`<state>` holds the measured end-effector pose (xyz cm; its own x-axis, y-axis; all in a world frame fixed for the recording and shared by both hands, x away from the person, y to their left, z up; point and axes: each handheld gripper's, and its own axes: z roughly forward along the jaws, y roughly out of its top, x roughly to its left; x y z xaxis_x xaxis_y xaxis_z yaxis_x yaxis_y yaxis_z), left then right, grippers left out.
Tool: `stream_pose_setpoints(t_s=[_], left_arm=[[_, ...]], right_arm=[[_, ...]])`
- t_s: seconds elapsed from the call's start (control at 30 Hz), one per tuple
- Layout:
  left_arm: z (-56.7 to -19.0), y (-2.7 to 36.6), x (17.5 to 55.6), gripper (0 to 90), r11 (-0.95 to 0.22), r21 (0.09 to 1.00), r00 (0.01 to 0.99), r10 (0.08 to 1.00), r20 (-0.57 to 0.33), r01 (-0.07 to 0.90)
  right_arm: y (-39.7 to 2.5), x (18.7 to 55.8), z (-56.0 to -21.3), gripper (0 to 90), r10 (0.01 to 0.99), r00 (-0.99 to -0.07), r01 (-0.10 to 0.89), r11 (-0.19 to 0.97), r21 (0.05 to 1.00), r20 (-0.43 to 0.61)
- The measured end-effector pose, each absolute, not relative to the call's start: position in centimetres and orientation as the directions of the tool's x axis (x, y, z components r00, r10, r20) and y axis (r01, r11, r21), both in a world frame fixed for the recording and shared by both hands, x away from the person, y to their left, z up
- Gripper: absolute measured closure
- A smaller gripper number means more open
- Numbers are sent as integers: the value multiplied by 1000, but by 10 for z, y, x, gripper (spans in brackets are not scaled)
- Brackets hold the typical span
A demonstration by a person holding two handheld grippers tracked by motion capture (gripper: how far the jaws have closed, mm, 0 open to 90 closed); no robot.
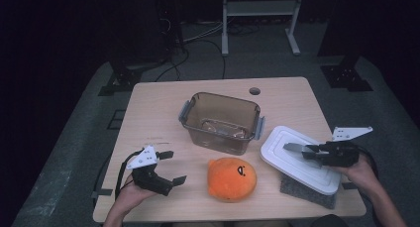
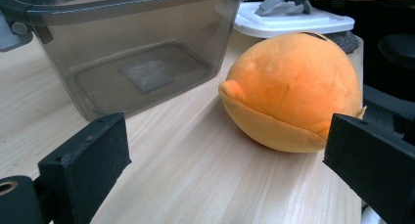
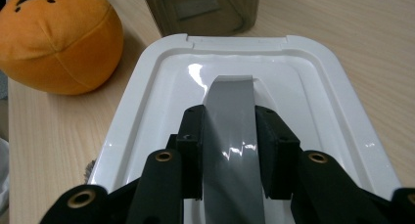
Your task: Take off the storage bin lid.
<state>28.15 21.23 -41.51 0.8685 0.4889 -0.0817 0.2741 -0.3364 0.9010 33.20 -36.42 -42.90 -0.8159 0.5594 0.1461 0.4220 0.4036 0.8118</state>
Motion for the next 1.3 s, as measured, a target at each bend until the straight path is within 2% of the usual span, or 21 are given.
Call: stream_pose_setpoints(t_s=[0.43,0.6,0.93,1.3], left_arm=[[-414,215,282,23,-328,905,865,495,-78,270],[-414,215,282,23,-329,905,866,493,-81,271],[-414,216,282,23,-336,903,866,495,-73,268],[-414,218,283,23,-333,902,862,501,-76,273]], right_arm=[[-362,329,-444,647,562,-810,444,403,801,166],[-361,328,-441,589,567,-807,442,391,808,167],[-354,325,-416,484,561,-815,403,368,838,145],[-320,316,-392,404,469,-874,329,381,864,126]])
